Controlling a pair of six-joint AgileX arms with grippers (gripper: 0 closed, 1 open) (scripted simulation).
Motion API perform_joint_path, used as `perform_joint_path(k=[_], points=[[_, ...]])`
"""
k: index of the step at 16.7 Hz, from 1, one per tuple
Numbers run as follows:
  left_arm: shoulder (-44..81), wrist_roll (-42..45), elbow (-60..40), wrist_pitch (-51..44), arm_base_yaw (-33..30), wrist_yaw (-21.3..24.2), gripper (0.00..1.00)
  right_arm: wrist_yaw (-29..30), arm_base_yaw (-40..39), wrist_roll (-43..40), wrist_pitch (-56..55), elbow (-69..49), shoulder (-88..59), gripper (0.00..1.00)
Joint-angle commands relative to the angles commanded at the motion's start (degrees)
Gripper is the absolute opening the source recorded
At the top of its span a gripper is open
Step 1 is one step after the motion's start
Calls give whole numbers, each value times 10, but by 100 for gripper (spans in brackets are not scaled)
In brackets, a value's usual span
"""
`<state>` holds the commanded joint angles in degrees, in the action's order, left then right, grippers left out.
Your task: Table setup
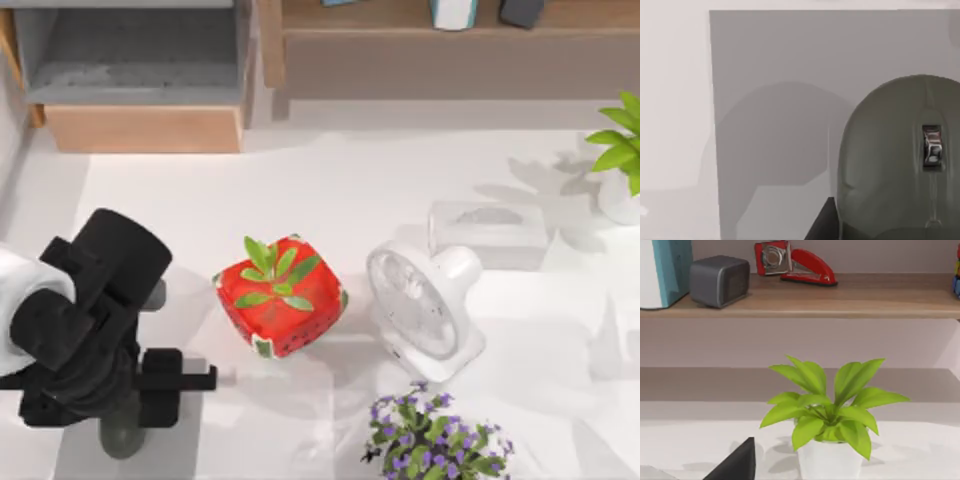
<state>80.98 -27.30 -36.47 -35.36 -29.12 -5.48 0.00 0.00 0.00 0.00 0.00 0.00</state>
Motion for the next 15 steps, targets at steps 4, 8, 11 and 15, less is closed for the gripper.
perform_joint_path(k=[4, 8, 11, 15], points=[[0, 0, 0, 0, 0, 0, 23, 0, 0, 0, 0, 0, 0, 100], [0, 0, 0, 0, 0, 0, 53, 0, 0, 0, 0, 0, 0, 100], [0, 0, 0, 0, 0, 0, 75, 0, 0, 0, 0, 0, 0, 100], [0, 0, 0, 0, 0, 0, 100, 0, 0, 0, 0, 0, 0, 100]])
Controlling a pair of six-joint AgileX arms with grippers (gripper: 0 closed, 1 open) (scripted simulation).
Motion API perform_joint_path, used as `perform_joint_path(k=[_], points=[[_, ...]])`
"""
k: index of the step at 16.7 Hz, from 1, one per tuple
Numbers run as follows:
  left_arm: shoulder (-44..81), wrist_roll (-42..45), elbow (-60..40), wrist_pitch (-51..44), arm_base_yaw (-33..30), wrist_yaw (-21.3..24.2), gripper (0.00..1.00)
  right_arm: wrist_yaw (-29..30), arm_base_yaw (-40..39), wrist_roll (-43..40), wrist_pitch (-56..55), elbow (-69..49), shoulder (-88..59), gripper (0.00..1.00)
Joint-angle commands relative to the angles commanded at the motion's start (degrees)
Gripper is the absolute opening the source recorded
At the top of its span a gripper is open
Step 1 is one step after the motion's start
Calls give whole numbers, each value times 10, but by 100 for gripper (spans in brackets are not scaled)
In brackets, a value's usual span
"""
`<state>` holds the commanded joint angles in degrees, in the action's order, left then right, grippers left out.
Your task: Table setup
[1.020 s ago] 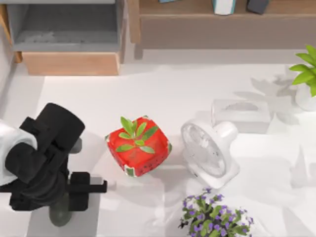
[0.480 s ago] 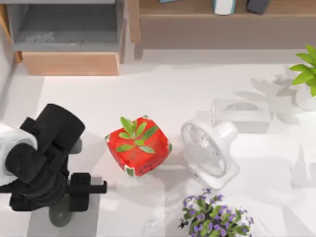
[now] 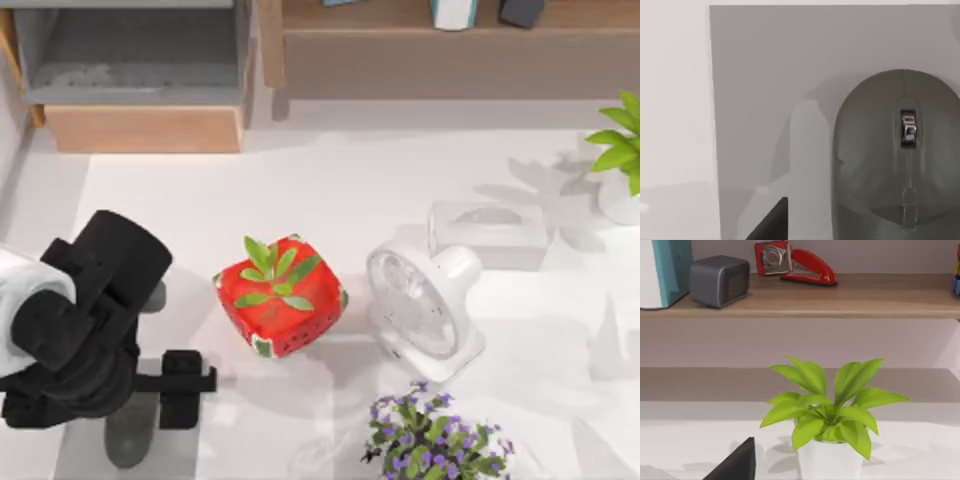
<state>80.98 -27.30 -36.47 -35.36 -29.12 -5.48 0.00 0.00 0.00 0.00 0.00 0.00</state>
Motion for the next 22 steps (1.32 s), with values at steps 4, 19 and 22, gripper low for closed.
perform_joint_path(k=[4, 19, 22], points=[[0, 0, 0, 0, 0, 0, 100, 0, 0, 0, 0, 0, 0, 100], [17, 263, 52, 271, 254, 96, 100, 0, 0, 0, 0, 0, 0, 100], [51, 405, 80, 422, 375, 151, 100, 0, 0, 0, 0, 0, 0, 100]])
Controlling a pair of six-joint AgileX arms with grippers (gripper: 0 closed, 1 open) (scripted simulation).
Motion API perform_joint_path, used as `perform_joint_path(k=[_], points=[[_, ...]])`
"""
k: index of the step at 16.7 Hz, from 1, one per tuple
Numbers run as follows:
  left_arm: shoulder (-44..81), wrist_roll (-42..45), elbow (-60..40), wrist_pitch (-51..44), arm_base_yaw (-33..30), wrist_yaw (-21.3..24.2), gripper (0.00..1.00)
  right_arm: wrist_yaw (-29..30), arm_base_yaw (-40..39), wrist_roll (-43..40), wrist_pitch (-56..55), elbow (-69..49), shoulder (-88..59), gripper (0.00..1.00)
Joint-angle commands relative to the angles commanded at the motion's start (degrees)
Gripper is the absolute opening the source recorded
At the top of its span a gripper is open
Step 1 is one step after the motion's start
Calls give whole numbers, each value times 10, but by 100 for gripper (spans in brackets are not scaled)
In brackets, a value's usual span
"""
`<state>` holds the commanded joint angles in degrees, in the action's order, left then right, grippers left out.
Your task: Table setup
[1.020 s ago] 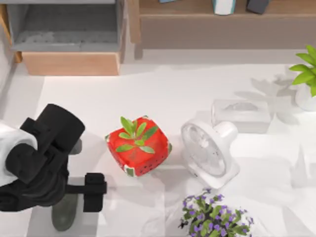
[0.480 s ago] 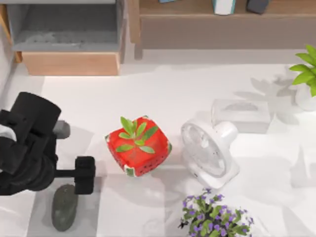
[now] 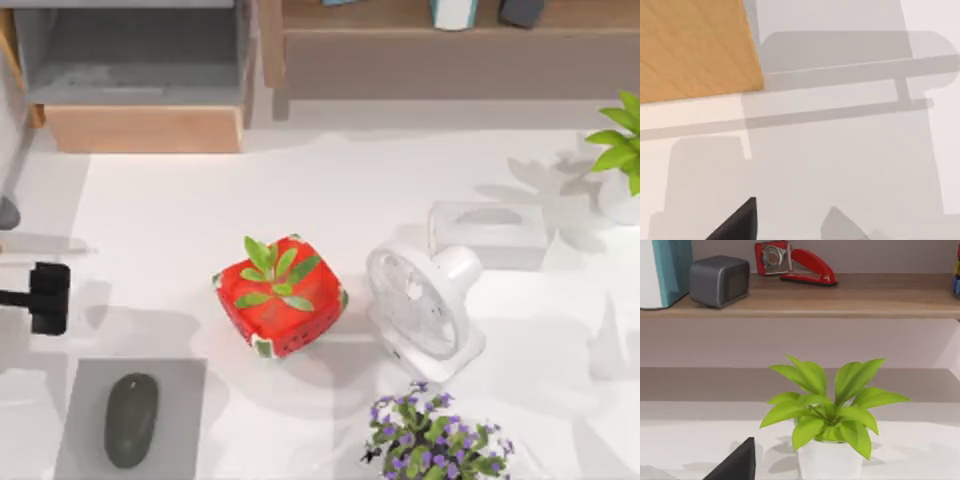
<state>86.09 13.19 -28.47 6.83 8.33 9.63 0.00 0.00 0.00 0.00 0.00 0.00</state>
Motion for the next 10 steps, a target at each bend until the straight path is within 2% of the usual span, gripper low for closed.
perform_joint_path(k=[6, 10], points=[[91, 311, 32, 335, 212, 119, 100, 0, 0, 0, 0, 0, 0, 100], [162, 507, 31, 541, 298, 201, 100, 0, 0, 0, 0, 0, 0, 100]])
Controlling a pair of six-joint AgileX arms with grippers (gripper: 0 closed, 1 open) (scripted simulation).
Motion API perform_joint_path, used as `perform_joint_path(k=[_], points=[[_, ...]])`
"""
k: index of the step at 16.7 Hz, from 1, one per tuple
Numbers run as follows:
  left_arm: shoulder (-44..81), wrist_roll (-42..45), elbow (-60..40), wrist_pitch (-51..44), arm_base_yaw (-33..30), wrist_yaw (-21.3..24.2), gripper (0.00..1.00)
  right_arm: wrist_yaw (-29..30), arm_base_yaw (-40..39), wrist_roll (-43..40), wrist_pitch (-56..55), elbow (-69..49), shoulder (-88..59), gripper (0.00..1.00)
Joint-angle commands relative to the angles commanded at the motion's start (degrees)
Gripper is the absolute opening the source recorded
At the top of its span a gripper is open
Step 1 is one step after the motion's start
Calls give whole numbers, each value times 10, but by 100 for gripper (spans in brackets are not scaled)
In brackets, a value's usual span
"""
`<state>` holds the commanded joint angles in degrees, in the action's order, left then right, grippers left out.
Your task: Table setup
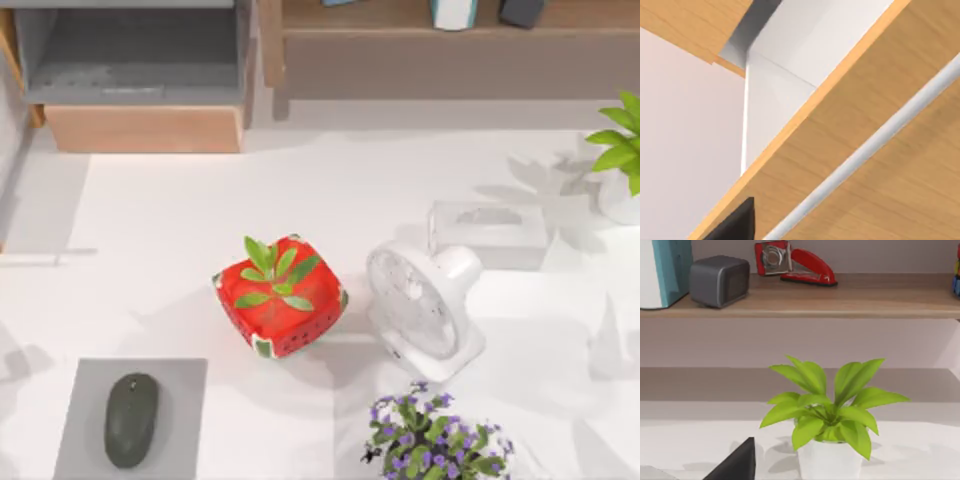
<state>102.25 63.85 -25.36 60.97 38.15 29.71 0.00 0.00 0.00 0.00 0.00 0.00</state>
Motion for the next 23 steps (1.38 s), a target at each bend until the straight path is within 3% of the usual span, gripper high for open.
perform_joint_path(k=[5, 9, 16, 23], points=[[80, 192, 1, 194, 34, 92, 100, 0, 0, 0, 0, 0, 0, 100], [116, 268, 3, 268, 31, 136, 100, 0, 0, 0, 0, 0, 0, 100], [118, 272, 0, 270, 30, 137, 100, 0, 0, 0, 0, 0, 0, 100], [136, 272, -42, 247, -4, 105, 100, 0, 0, 0, 0, 0, 0, 100]])
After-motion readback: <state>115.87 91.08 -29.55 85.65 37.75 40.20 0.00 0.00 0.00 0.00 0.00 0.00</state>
